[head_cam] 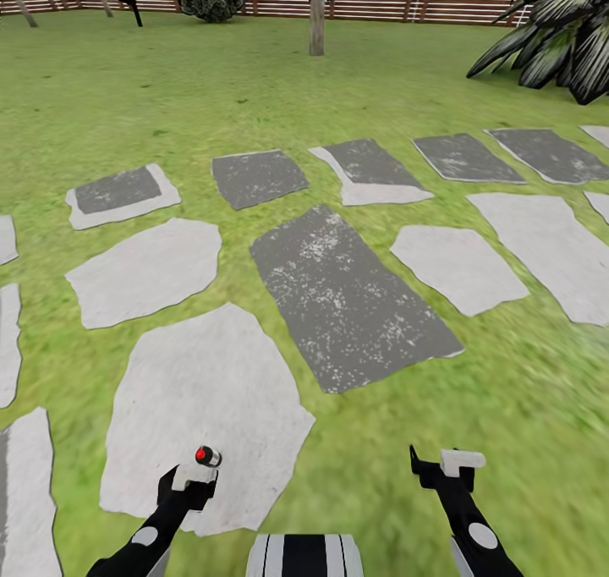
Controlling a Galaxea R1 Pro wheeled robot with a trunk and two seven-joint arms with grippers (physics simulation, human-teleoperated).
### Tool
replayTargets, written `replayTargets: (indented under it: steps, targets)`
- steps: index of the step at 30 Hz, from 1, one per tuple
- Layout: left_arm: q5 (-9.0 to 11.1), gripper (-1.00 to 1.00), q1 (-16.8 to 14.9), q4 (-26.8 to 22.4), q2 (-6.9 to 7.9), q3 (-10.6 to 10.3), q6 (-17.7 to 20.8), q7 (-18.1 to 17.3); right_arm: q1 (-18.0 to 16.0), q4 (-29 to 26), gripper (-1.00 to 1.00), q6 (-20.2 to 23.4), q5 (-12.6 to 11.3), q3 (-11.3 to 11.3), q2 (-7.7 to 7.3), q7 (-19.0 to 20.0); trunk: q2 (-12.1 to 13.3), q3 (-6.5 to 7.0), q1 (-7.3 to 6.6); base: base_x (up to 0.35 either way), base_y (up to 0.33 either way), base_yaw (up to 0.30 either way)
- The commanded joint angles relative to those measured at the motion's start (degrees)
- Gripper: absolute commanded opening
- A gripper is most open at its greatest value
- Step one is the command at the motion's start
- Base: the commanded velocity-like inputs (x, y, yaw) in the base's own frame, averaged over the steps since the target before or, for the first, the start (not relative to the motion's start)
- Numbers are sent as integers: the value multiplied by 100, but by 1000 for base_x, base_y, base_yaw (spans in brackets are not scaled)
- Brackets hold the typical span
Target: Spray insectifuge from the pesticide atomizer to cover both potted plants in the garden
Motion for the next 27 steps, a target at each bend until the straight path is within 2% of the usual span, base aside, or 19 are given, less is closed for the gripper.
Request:
replayTargets:
  steps: [1, 17, 27]
  targets:
    - [-48, 100, -4, 3, 1, 14, -20, -2, -2, 4, 100, -17, 4, 6, -1, -19, -1, -3, 1, 168, -110, 12]
    - [-48, 100, 1, 3, 1, 14, -21, -2, 1, 10, 100, -17, 3, 6, -1, -19, -1, -3, 1, 42, -26, 1]
    - [-48, 100, 1, 3, 1, 14, -28, -2, -1, -5, 100, -17, 2, 6, -1, -17, -1, -3, 1, 1, -1, 58]
